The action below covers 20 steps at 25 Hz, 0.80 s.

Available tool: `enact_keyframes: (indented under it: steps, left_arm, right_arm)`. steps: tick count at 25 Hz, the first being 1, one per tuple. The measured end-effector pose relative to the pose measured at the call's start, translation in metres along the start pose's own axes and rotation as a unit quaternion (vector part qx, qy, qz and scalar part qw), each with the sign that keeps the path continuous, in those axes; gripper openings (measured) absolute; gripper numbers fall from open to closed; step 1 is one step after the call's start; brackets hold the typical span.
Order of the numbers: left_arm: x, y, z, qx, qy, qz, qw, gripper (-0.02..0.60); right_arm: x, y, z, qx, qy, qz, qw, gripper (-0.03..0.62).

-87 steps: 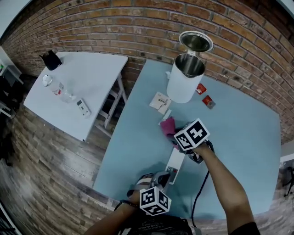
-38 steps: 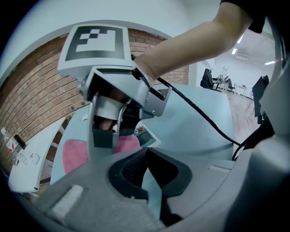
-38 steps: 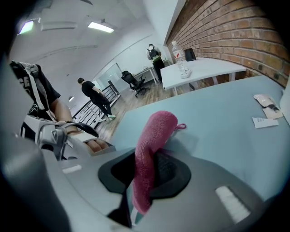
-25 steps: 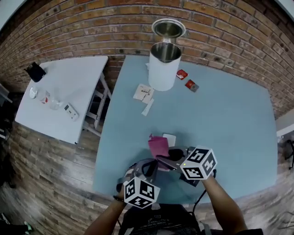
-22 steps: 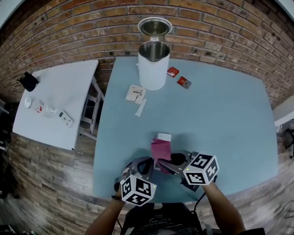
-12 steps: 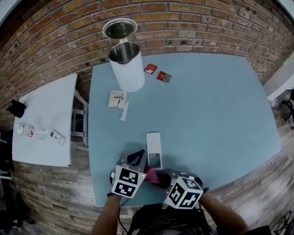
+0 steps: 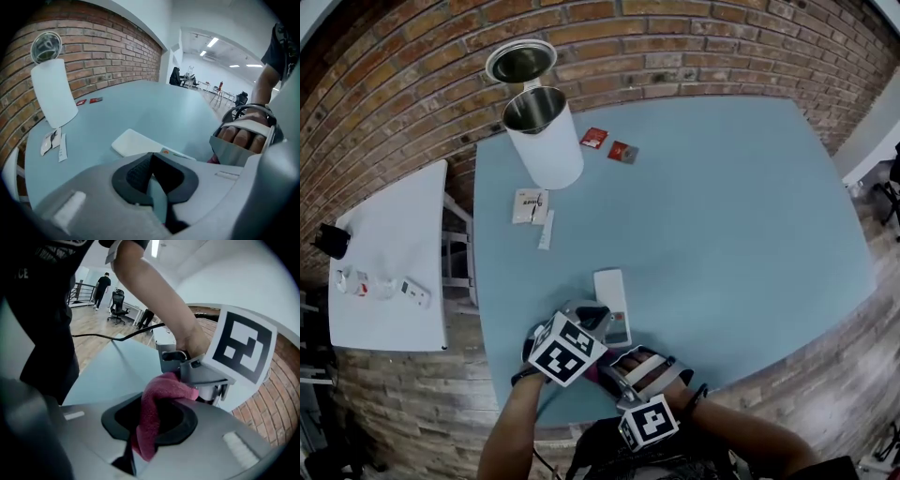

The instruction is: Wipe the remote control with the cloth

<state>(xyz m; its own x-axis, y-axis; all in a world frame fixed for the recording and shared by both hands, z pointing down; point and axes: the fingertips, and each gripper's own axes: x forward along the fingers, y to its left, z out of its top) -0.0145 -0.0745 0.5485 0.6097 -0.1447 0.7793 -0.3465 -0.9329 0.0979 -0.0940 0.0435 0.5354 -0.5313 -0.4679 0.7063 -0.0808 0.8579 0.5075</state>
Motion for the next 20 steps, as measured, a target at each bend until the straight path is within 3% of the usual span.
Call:
enact_keyframes:
  steps: [9, 17, 20]
  left_arm:
    - [0.005, -0.003, -0.003, 0.022, 0.024, 0.001, 0.9995, 0.006]
    - [0.006, -0.002, -0.004, 0.000, 0.026, 0.005, 0.9997, 0.006]
    - [0.004, 0.001, -0.004, -0.017, 0.027, 0.029, 0.9991, 0.006]
  right_arm:
    - [-0.006, -0.001, -0.017, 0.008, 0.014, -0.001, 1.000, 0.077]
    - [-0.020, -0.001, -0.039, 0.037, 0.021, 0.000, 0.999, 0.077]
    - [-0.034, -0.007, -0.047, 0.088, 0.003, -0.010, 0.996, 0.077]
